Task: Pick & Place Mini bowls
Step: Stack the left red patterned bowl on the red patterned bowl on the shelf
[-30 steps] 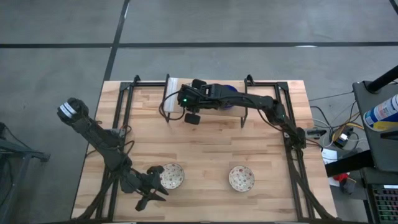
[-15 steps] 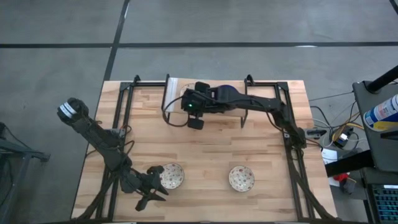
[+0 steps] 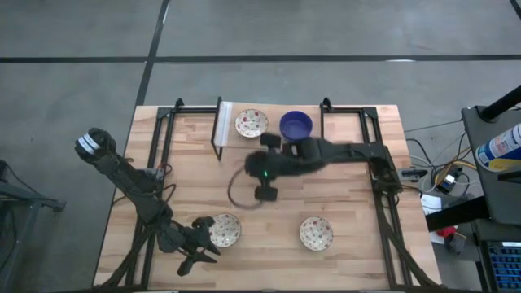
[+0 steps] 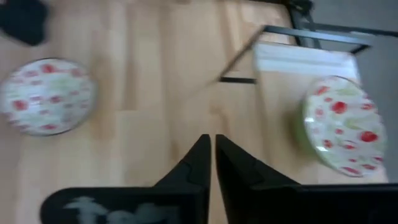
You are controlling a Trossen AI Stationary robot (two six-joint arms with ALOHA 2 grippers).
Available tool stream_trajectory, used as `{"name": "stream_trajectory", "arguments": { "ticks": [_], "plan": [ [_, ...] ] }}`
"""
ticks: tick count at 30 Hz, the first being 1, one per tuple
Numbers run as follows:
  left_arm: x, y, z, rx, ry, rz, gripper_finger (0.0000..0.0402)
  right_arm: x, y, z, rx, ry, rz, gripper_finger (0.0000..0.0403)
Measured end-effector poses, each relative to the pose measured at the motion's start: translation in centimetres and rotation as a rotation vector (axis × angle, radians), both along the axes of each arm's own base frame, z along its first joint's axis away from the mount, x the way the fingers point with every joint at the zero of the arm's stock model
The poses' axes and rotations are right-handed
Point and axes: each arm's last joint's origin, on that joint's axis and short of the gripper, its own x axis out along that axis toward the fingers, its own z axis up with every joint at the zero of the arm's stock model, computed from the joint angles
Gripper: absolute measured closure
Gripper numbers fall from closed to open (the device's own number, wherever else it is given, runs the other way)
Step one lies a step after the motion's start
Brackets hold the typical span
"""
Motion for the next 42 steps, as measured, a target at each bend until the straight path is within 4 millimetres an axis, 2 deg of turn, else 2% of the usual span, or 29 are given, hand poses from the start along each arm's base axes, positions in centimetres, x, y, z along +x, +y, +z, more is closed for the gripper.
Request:
{"name": "stream_trajectory", "arguments": {
  "ticks": [12,16,19,24,30,37,42],
  "plan": [
    [-0.3,0.3,-0.8,0.017,0.078,0.041,0.0287,-3.3,12.2,-0.3,-0.182,-0.131,0.015,0.0394],
    [-0.3,0.5,-0.9,0.083,0.044,0.102,0.0287,-4.5,15.7,-1.4,-0.258,-0.189,-0.016,0.0394],
    [-0.3,0.7,-0.9,0.156,0.028,0.106,0.0287,-5.2,17.4,-3.0,-0.317,-0.218,-0.045,0.0394],
    [-0.2,0.9,-1.3,0.283,0.054,0.148,0.0286,-5.8,19.1,-6.3,-0.384,-0.254,-0.087,0.0394],
    [0.4,0.1,-1.5,0.345,0.081,0.134,0.0286,-5.7,19.3,-9.3,-0.388,-0.269,-0.138,0.0394],
    [0.6,-1.4,-1.1,0.4,0.138,0.07,0.0286,-5.7,19.4,-9.0,-0.37,-0.287,-0.143,0.0394],
    [0.7,-1.9,-2.3,0.441,0.169,0.056,0.0287,-5.7,19.5,-8.8,-0.36,-0.298,-0.144,0.0394]
  ]
}}
